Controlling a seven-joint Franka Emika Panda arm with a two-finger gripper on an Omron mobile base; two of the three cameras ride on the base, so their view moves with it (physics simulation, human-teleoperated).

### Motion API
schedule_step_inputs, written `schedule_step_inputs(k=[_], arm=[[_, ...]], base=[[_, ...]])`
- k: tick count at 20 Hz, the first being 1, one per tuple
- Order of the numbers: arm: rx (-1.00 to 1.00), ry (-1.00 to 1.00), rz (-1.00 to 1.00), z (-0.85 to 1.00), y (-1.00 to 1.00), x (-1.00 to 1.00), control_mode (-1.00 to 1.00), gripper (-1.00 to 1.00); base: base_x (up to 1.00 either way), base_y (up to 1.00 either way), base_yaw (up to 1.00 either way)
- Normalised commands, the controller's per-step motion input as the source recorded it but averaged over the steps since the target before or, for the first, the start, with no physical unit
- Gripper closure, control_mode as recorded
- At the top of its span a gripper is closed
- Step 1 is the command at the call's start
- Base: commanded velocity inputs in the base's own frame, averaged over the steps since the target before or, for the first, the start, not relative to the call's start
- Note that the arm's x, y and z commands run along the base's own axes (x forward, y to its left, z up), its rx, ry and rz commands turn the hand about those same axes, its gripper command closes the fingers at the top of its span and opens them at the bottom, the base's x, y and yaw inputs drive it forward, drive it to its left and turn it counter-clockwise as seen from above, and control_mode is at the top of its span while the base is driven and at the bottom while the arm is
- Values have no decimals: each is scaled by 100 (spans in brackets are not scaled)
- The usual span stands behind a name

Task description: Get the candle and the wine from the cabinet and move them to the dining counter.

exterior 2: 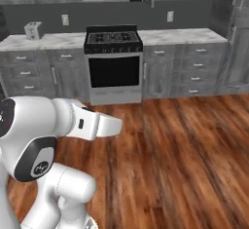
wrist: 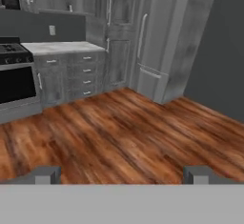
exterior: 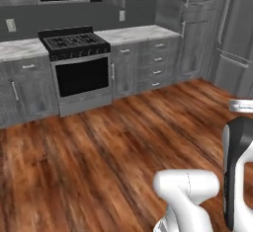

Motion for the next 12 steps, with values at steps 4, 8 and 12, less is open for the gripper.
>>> schedule_step_inputs(k=[4, 8, 12], arm=[[0, 0, 0, 0, 0, 0, 100, -100], [0, 0, 0, 0, 0, 0, 100, -100], [0, 0, 0, 0, 0, 0, 100, -100]], base=[[100, -45, 24], [100, -46, 24], [100, -47, 24]])
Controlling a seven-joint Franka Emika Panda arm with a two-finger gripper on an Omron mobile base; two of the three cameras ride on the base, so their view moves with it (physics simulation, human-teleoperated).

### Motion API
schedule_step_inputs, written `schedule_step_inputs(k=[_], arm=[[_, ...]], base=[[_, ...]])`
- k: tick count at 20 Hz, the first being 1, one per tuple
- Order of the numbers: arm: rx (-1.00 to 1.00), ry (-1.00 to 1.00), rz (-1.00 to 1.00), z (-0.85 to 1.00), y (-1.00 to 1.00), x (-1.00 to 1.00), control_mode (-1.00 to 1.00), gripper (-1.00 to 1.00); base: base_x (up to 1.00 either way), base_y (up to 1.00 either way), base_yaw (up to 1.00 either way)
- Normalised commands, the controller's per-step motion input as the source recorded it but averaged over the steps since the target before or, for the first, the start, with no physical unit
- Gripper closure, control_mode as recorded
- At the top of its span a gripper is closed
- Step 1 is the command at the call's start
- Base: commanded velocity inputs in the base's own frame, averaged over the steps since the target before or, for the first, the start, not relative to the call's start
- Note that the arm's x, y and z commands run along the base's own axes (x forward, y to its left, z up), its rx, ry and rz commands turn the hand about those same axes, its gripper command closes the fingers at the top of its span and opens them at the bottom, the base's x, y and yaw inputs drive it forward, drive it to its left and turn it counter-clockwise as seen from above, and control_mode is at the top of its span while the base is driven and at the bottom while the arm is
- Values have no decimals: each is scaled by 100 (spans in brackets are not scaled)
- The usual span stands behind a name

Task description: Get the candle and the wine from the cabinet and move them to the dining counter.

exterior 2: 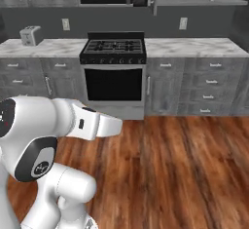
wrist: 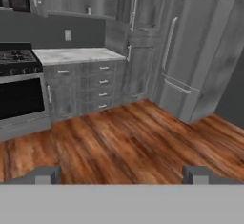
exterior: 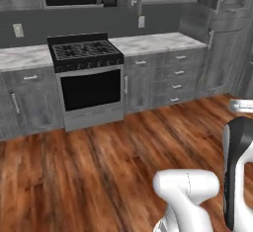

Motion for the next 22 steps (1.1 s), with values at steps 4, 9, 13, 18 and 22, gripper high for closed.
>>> schedule_step_inputs(k=[4, 9, 13, 18, 22], arm=[[0, 0, 0, 0, 0, 0, 100, -100], [0, 0, 0, 0, 0, 0, 100, -100], [0, 0, 0, 0, 0, 0, 100, -100], [0, 0, 0, 0, 0, 0, 100, -100], [0, 0, 0, 0, 0, 0, 100, -100]], base=[[100, -49, 24], [100, -52, 23], [100, -56, 22], [100, -59, 22], [100, -61, 22]])
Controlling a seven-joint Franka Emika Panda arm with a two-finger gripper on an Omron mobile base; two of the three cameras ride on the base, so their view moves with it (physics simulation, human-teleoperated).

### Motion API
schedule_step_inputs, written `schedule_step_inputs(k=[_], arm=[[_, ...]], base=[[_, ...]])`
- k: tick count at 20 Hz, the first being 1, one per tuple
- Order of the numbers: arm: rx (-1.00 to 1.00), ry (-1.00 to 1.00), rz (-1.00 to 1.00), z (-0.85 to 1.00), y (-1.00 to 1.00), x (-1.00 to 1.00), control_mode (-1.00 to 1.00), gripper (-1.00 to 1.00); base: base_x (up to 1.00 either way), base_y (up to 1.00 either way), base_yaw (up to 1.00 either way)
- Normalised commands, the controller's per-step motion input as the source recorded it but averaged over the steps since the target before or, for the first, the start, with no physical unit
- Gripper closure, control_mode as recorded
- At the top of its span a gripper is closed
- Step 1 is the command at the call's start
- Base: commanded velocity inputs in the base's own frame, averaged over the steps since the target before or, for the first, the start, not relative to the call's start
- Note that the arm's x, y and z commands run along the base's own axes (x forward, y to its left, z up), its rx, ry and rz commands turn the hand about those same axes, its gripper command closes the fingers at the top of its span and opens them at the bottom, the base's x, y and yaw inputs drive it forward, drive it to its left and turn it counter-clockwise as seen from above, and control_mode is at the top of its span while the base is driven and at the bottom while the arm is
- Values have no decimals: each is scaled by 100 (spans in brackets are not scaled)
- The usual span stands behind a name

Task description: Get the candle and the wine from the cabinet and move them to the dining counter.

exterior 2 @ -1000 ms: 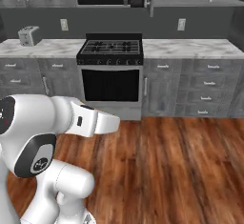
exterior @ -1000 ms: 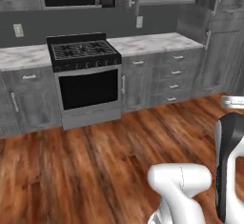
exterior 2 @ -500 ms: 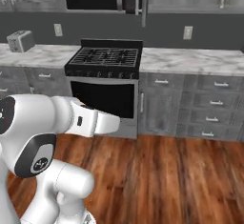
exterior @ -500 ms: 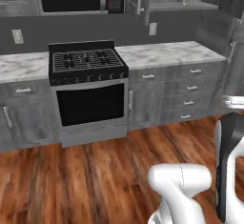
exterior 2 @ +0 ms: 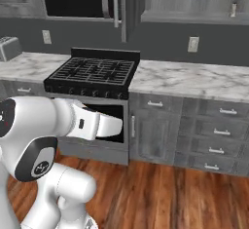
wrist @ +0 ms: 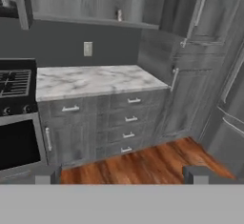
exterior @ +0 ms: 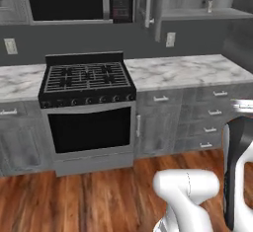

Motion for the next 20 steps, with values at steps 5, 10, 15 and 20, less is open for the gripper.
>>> schedule_step_inputs(k=[5, 10, 15, 20], arm=[[0, 0, 0, 0, 0, 0, 100, -100], [0, 0, 0, 0, 0, 0, 100, -100], [0, 0, 0, 0, 0, 0, 100, -100], [0, 0, 0, 0, 0, 0, 100, -100]], base=[[100, -66, 21], [99, -73, 21], [94, -82, 19], [76, -93, 14]])
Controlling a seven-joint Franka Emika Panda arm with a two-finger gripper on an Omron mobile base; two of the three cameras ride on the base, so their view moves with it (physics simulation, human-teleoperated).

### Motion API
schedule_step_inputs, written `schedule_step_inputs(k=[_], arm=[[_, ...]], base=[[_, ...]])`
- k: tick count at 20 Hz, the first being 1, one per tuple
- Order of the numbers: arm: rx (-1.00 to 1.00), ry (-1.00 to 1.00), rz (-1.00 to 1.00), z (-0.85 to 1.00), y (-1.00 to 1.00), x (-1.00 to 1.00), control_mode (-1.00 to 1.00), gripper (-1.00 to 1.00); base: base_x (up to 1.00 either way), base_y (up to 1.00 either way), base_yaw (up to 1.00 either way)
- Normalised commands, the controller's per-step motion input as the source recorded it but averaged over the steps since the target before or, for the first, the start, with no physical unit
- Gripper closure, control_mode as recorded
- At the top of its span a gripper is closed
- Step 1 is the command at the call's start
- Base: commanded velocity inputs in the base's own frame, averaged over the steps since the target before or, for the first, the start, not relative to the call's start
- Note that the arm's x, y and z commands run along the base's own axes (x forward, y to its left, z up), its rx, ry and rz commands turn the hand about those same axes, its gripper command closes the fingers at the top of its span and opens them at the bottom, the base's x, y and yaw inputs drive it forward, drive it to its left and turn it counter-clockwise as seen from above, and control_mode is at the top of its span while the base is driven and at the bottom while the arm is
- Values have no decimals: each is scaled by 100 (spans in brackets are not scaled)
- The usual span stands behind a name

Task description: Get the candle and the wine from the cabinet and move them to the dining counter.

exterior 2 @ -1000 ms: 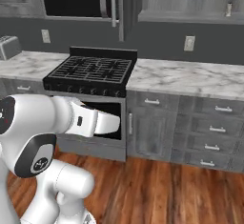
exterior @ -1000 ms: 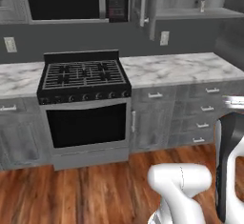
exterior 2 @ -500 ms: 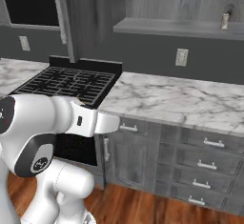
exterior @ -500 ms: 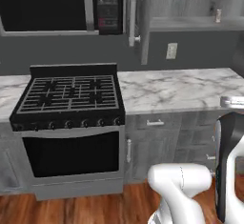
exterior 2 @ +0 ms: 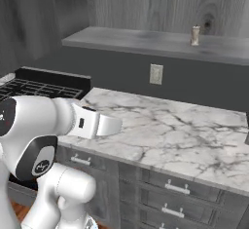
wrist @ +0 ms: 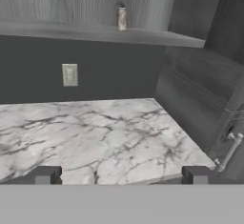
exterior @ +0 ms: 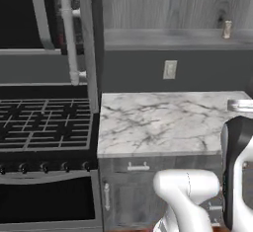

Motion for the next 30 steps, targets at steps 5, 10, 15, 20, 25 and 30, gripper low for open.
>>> schedule_step_inputs(k=[5, 10, 15, 20, 25, 30], arm=[[0, 0, 0, 0, 0, 0, 100, -100], [0, 0, 0, 0, 0, 0, 100, -100], [0, 0, 0, 0, 0, 0, 100, -100], [0, 0, 0, 0, 0, 0, 100, -100], [0, -1, 0, 0, 0, 3, -100, -100], [-4, -26, 0, 40, 4, -11, -100, -100]], base=[[41, -71, 7], [39, -48, 5], [66, -26, 5], [58, -19, 3], [3, -3, 1], [0, 0, 0]])
